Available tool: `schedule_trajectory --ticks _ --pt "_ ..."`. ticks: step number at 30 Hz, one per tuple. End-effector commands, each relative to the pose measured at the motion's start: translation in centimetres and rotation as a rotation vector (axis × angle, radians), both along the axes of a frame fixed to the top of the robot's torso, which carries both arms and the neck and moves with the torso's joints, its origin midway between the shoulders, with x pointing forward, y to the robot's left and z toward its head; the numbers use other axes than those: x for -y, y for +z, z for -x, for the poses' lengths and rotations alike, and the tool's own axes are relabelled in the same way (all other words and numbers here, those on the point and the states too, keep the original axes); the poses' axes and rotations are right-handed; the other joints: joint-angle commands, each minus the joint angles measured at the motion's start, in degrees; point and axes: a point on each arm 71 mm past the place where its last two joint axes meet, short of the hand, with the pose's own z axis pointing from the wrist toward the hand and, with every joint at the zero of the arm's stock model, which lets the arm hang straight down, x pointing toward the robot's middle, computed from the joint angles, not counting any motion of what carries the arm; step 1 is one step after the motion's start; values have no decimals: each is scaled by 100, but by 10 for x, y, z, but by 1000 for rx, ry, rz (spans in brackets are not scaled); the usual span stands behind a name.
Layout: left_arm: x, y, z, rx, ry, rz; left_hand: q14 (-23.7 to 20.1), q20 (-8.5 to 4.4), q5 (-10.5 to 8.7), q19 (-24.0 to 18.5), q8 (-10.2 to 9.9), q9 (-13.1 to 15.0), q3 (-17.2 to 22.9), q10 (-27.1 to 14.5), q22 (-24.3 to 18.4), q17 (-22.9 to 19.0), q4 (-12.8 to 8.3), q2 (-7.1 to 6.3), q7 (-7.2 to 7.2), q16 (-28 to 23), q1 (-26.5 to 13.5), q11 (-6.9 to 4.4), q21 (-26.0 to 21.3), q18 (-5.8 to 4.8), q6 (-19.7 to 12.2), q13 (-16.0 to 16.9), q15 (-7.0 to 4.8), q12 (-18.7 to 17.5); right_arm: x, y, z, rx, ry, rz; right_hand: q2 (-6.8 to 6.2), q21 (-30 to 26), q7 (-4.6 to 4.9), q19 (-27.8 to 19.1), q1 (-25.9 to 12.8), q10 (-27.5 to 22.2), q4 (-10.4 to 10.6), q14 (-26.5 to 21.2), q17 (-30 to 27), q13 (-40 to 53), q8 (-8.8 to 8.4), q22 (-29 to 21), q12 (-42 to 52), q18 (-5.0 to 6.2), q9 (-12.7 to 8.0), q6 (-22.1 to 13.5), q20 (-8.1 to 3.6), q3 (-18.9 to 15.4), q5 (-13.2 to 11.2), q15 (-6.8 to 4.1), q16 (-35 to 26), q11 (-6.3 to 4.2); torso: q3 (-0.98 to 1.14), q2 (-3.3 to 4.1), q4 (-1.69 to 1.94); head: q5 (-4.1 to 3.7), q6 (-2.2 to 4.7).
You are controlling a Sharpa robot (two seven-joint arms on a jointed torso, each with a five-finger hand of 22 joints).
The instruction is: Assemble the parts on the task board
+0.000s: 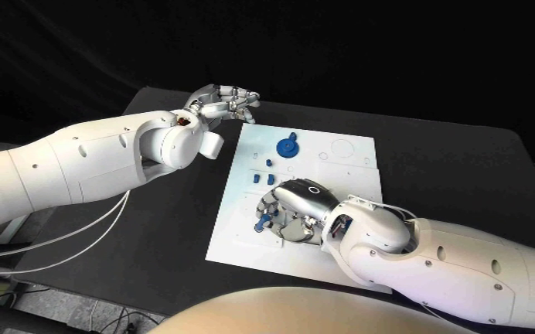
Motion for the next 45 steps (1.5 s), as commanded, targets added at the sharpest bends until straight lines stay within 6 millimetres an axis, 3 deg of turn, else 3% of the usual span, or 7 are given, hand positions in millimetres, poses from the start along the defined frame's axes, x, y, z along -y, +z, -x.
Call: schedule_trajectory --ticks 1,24,29,33,35,45 --pt "3 1 0 4 -20 9 -7 6 7 50 -20 1 -33 -56 -9 8 -10 63 -9 -29 -2 -1 -33 23 -20 -5 26 6 -2 -3 1 16 11 31 34 -18 5 -22 83 29 -32 172 -5 11 104 817 12 -22 177 21 -28 1 22 -28 10 -54 -3 3 5 6 -7" --pt "1 1 0 1 -18 7 -9 7 7 55 -19 2 -42 -59 -17 11 -4 69 -10 -34 -5 -2 -45 24 -21 -6 26 11 -13 -10 7 77 24 136 -1 -66 19 -42 47 25 -50 163 -40 12 108 799 -9 -12 190 -16 -19 -1 22 -15 -4 -40 -6 -4 5 6 -35" --pt "1 1 0 1 -17 7 -9 7 7 55 -19 2 -42 -59 -17 11 -4 69 -10 -34 -5 -2 -45 24 -21 -6 26 11 -14 -9 9 73 35 128 -184 -129 104 -70 -120 -58 -37 156 -50 4 -32 780 -82 -3 134 -258 16 -34 101 39 -7 26 -6 -4 2 1 -44" --pt "1 1 0 0 -17 7 -9 7 7 55 -19 2 -42 -59 -17 11 -4 69 -10 -34 -5 -2 -45 24 -21 -6 26 11 -15 -9 10 67 41 116 -536 -198 158 -100 -447 -201 90 150 -49 -8 -260 758 -163 10 38 -589 81 -254 291 105 1 98 -6 -6 1 1 -39" --pt "1 1 0 0 -17 7 -9 7 7 55 -19 2 -42 -59 -17 11 -4 69 -10 -34 -5 -2 -45 24 -21 -6 26 11 -15 -8 10 67 40 108 -597 -220 150 -108 -493 -268 121 146 -58 -11 -317 751 -187 15 16 -664 90 -319 303 109 1 103 -5 -6 2 -3 -35" --pt "0 1 0 -1 -15 5 -9 7 7 55 -19 2 -42 -59 -17 11 -4 69 -10 -34 -5 -2 -45 24 -21 -6 26 11 -12 -2 9 80 5 17 -644 -275 145 -125 -479 -326 158 137 -82 6 -467 734 -169 29 -36 -884 89 -423 311 94 -2 83 -2 -3 0 -9 -22"
